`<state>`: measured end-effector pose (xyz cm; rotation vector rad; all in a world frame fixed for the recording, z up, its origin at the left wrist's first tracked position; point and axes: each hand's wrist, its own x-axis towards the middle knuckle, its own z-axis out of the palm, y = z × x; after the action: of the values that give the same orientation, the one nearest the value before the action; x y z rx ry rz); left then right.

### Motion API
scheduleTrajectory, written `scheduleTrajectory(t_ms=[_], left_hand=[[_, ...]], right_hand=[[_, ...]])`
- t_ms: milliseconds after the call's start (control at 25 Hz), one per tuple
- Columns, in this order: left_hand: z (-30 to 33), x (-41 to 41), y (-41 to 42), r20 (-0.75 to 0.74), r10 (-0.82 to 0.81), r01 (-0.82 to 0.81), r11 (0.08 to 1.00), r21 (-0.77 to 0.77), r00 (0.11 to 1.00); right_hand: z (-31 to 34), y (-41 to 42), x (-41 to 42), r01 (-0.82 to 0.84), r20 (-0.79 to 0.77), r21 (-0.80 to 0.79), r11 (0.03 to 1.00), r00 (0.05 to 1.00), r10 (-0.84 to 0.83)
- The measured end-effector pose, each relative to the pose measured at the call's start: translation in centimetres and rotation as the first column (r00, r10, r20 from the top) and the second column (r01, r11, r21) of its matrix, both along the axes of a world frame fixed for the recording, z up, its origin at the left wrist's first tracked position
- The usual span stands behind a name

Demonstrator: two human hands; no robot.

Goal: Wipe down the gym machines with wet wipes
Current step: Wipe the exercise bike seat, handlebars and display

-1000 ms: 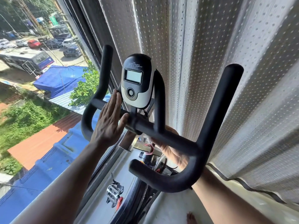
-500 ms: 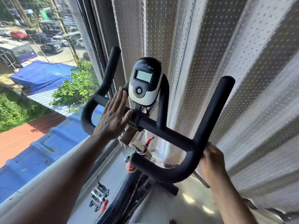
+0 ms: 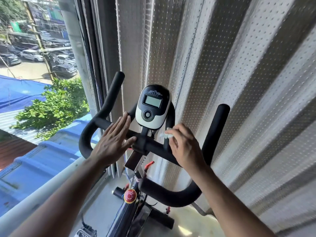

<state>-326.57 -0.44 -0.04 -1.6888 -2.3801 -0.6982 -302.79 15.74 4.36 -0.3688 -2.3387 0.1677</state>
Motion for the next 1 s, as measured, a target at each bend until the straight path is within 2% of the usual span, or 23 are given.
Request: scheduleTrajectory(t_ms=[80,160,320,400,560,680,760,880,920,1000], left_hand=[[0.1,0.1,0.0,-0.009,-0.002,0.002,1.000,0.012,1.000],[0.1,0.2,0.1,-0.009,-0.017,0.017,0.999,0.027,1.000],[-0.2,-0.4,0.1,-0.002,-0.015,0.015,1.000,0.025,1.000],[-0.3,-0.3,0.1,-0.002,-0.023,0.023,0.999,0.025,1.000],[-0.2,-0.3,0.2,0.005,-0.023,0.023,0.999,0.032,1.000],[-0.2,-0.3,0.0,0.008,-0.031,0.030,0.999,0.044,1.000],[-0.1,-0.2,0.0,0.016,-0.035,0.034,0.998,0.057,0.999],[-0.1,-0.2,0.0,0.033,-0.044,0.041,0.996,0.076,0.998],[-0.1,-0.3,0.0,0.037,-0.047,0.044,0.996,0.073,0.998],[-0.2,-0.4,-0.1,0.033,-0.049,0.047,0.997,0.064,0.998]], right_hand=[[-0.9,-1.4,1.5,-0.041,0.071,0.032,0.999,0.997,0.039],[-0.5,-1.3,1.6,-0.036,0.047,0.030,0.999,0.998,0.035],[2.7,1.7,-3.1,0.039,-0.289,-0.239,0.970,0.951,-0.109],[4.4,3.4,-4.9,0.033,-0.347,-0.316,0.948,0.926,-0.148],[4.0,2.7,-4.2,0.013,-0.306,-0.226,0.974,0.948,-0.084],[0.0,-1.4,-0.8,0.050,-0.161,-0.101,0.994,0.985,-0.066],[-2.0,-3.0,1.3,0.041,-0.086,-0.083,0.996,0.995,-0.048],[-1.3,-2.7,1.7,0.025,-0.071,-0.280,0.960,0.996,-0.047],[-0.6,-2.4,1.1,0.018,-0.105,-0.415,0.910,0.992,-0.068],[1.2,-1.7,-0.6,0.010,-0.181,-0.675,0.738,0.967,-0.178]])
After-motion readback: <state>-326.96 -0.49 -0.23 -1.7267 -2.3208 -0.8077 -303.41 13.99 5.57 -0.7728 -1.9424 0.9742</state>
